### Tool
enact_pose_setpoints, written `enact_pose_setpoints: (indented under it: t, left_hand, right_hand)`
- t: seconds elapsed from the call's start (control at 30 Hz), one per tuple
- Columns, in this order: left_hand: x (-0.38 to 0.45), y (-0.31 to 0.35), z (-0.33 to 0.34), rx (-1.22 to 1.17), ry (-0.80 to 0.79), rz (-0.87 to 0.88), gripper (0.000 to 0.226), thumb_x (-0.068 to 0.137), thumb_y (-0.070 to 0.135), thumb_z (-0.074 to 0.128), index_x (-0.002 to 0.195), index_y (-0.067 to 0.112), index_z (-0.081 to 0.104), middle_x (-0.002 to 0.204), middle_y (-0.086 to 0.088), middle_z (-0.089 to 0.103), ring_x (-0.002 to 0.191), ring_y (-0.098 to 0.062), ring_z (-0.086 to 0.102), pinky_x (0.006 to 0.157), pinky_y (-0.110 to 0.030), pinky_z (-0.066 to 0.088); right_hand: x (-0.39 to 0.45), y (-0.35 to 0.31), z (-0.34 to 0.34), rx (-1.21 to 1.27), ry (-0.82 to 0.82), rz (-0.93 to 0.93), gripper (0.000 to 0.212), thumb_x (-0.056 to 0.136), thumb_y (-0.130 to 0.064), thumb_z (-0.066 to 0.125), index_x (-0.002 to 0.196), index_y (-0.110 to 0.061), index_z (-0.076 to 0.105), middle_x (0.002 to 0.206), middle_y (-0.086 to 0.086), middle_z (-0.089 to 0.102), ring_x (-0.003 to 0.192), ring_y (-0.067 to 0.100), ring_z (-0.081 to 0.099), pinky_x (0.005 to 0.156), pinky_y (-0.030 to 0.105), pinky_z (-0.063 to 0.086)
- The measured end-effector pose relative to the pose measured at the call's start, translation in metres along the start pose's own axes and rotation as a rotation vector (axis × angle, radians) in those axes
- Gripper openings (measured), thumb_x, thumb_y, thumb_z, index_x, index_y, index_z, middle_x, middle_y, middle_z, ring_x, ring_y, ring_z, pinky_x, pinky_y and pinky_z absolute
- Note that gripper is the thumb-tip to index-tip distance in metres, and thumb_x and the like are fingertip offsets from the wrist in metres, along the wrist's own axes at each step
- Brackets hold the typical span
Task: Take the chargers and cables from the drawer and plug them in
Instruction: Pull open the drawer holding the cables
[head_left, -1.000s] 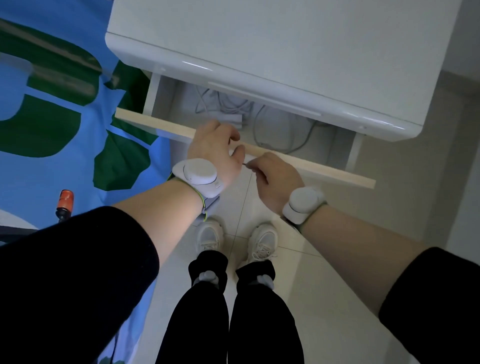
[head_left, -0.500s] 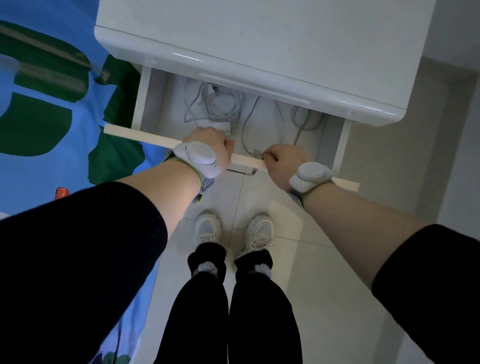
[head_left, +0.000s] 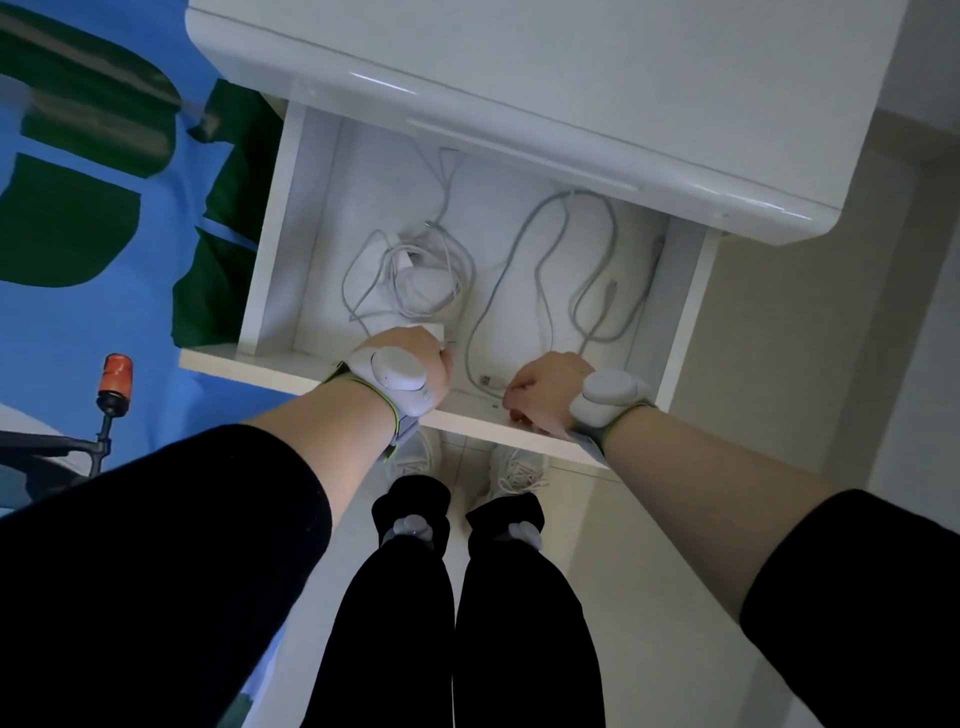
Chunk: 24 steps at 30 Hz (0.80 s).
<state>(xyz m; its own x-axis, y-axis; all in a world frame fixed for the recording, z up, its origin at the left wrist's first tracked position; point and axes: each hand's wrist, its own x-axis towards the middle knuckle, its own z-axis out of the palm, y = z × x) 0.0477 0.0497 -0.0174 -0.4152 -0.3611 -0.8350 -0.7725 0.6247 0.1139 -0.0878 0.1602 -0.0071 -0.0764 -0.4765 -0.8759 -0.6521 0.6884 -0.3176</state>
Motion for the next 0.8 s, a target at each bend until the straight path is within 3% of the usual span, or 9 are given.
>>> enact_pose_setpoints:
  t: [0.07,0.13,0.2,0.3,0.5,0.57,0.6,0.67,0.8]
  left_hand:
    - [0.000,0.000,0.005,0.002,-0.013,-0.015,0.047,0.100,0.036,0.023,0.098,0.010,0.061,0.108,-0.012,0.065,0.093,-0.030,0.058,0.077,-0.029,0.038]
    - [0.000,0.001,0.008,-0.016,-0.040,-0.019,0.044,0.100,0.036,0.023,0.092,0.011,0.058,0.105,-0.012,0.065,0.083,-0.027,0.053,0.075,-0.028,0.038]
    - [0.001,0.002,0.009,-0.048,-0.043,-0.013,0.044,0.100,0.035,0.023,0.100,0.009,0.059,0.107,-0.011,0.063,0.086,-0.027,0.053,0.076,-0.028,0.037]
    - [0.005,0.005,0.009,-0.147,0.013,-0.024,0.039,0.100,0.031,0.026,0.108,0.008,0.057,0.112,-0.011,0.061,0.091,-0.028,0.052,0.076,-0.030,0.035]
    - [0.012,0.012,-0.003,-0.300,-0.009,-0.022,0.026,0.097,0.012,0.037,0.108,0.008,0.060,0.108,-0.013,0.061,0.096,-0.029,0.057,0.077,-0.027,0.038]
    - [0.014,0.013,-0.005,-0.295,-0.051,-0.029,0.023,0.095,0.007,0.040,0.106,0.009,0.060,0.108,-0.015,0.060,0.090,-0.022,0.048,0.076,-0.024,0.034]
    - [0.014,0.014,-0.006,-0.291,-0.068,-0.039,0.027,0.095,0.006,0.040,0.112,0.006,0.061,0.116,-0.016,0.061,0.090,-0.021,0.046,0.077,-0.024,0.033]
    - [0.016,0.013,-0.007,-0.287,-0.090,-0.059,0.033,0.095,0.006,0.042,0.124,0.002,0.058,0.130,-0.017,0.059,0.093,-0.022,0.049,0.078,-0.023,0.031]
    - [0.019,0.012,-0.006,-0.263,-0.130,-0.060,0.028,0.096,0.004,0.041,0.118,0.008,0.058,0.121,-0.017,0.057,0.096,-0.027,0.050,0.079,-0.023,0.030]
  right_hand:
    - [-0.001,0.000,0.001,0.049,-0.030,0.007,0.025,0.088,-0.026,0.053,0.095,-0.018,0.075,0.099,0.000,0.074,0.088,0.022,0.068,0.082,0.033,0.055]
    - [0.000,0.001,-0.001,0.043,-0.046,0.013,0.028,0.091,-0.023,0.050,0.105,-0.018,0.072,0.109,0.002,0.073,0.097,0.024,0.068,0.089,0.034,0.053]
    - [0.006,0.003,-0.008,-0.055,-0.007,0.018,0.032,0.094,-0.024,0.047,0.120,-0.023,0.065,0.127,0.003,0.063,0.114,0.026,0.059,0.095,0.029,0.045]
    - [0.018,0.010,-0.017,-0.114,0.016,0.034,0.038,0.094,-0.021,0.045,0.130,-0.024,0.057,0.138,0.002,0.054,0.124,0.025,0.050,0.098,0.026,0.038]
    - [0.042,0.010,-0.014,-0.337,-0.223,0.056,0.060,0.087,-0.001,0.053,0.143,-0.017,0.041,0.148,0.001,0.044,0.132,0.022,0.044,0.104,0.032,0.041]
    - [0.050,0.009,-0.007,-0.378,-0.278,0.053,0.053,0.085,0.003,0.053,0.136,-0.012,0.048,0.142,0.005,0.049,0.125,0.025,0.050,0.100,0.031,0.044]
    - [0.053,0.010,-0.003,-0.385,-0.293,0.047,0.040,0.085,0.003,0.052,0.123,-0.009,0.056,0.129,0.009,0.055,0.112,0.025,0.054,0.094,0.027,0.045]
    - [0.058,0.013,0.004,-0.340,-0.276,0.044,0.016,0.086,0.001,0.052,0.096,-0.011,0.053,0.104,0.008,0.052,0.090,0.022,0.048,0.079,0.025,0.040]
    - [0.063,0.024,0.014,-0.153,-0.227,0.041,0.017,0.088,-0.005,0.054,0.094,-0.020,0.050,0.100,0.004,0.050,0.088,0.021,0.045,0.077,0.029,0.042]
